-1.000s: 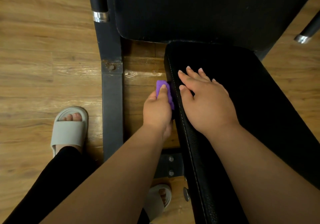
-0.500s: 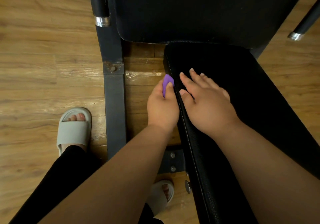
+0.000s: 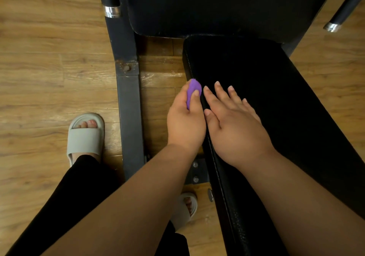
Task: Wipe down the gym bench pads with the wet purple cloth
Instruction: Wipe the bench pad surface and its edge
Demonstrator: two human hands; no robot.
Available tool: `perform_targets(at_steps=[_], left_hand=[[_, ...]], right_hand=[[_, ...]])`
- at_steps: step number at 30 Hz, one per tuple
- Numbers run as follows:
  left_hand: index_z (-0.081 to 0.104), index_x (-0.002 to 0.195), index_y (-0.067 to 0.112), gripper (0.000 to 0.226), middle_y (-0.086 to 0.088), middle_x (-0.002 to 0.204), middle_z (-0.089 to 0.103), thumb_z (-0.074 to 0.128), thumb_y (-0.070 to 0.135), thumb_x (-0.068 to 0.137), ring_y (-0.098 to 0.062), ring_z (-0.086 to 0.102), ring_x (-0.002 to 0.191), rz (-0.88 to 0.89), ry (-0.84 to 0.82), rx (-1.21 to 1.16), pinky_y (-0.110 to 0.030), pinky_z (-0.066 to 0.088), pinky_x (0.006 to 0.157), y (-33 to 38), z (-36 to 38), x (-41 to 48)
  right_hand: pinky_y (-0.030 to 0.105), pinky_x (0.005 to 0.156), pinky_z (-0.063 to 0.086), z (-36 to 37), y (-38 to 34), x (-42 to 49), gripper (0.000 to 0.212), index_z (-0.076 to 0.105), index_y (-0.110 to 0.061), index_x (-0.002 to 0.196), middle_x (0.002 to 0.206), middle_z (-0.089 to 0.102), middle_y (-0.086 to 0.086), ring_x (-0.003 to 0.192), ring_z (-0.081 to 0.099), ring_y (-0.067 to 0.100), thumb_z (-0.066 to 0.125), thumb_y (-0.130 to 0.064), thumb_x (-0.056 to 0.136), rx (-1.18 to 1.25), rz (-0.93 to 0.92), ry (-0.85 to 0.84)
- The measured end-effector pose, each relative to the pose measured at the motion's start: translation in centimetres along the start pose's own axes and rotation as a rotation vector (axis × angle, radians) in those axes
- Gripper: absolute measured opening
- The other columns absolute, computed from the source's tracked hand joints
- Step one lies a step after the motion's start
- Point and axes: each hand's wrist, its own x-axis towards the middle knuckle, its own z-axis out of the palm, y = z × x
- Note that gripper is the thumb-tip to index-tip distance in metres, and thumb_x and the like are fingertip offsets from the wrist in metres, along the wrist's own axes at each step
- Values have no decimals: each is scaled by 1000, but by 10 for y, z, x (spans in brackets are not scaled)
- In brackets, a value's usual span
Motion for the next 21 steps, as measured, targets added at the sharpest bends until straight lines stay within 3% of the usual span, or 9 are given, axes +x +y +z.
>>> perform_targets(at_steps=[4, 10, 16, 18, 21], left_hand=[[47, 142, 25, 40, 10, 135, 57, 45, 28, 102, 1, 50, 125, 61, -48, -11, -29, 41, 108, -11, -7, -23], [49, 140, 24, 39, 7, 131, 60, 46, 29, 102, -4, 54, 121, 0, 12, -20, -32, 44, 106, -5, -1, 0], [49, 141, 23, 40, 7, 137, 57, 46, 28, 101, -2, 49, 127, 119, -75, 20, -29, 42, 108, -18, -10, -25], [50, 139, 24, 38, 6, 133, 59, 46, 28, 101, -2, 52, 122, 84, -38, 54, -21, 42, 104, -13, -6, -12], [57, 131, 19, 33, -1, 117, 66, 45, 30, 102, -15, 61, 112, -41, 32, -57, -30, 51, 97, -7, 2, 6]], right_hand=[[30, 118, -6, 1, -1, 1, 51, 5, -37, 153, 162, -3, -12, 148, -10, 9, 17, -37, 103, 24, -2, 23], [29, 119, -4, 2, 0, -1, 51, 6, -34, 153, 162, 0, -12, 148, -7, 8, 19, -35, 104, 42, -10, 50], [30, 119, -4, 2, 0, -1, 51, 8, -32, 154, 161, 1, -14, 148, -8, 9, 18, -34, 103, 38, -18, 46], [30, 119, -3, 2, -1, -1, 51, 7, -32, 154, 161, 1, -14, 148, -8, 9, 19, -33, 104, 34, -16, 42], [31, 119, -3, 2, -1, -1, 51, 7, -32, 154, 161, 1, -14, 148, -8, 9, 20, -33, 104, 23, -13, 41]])
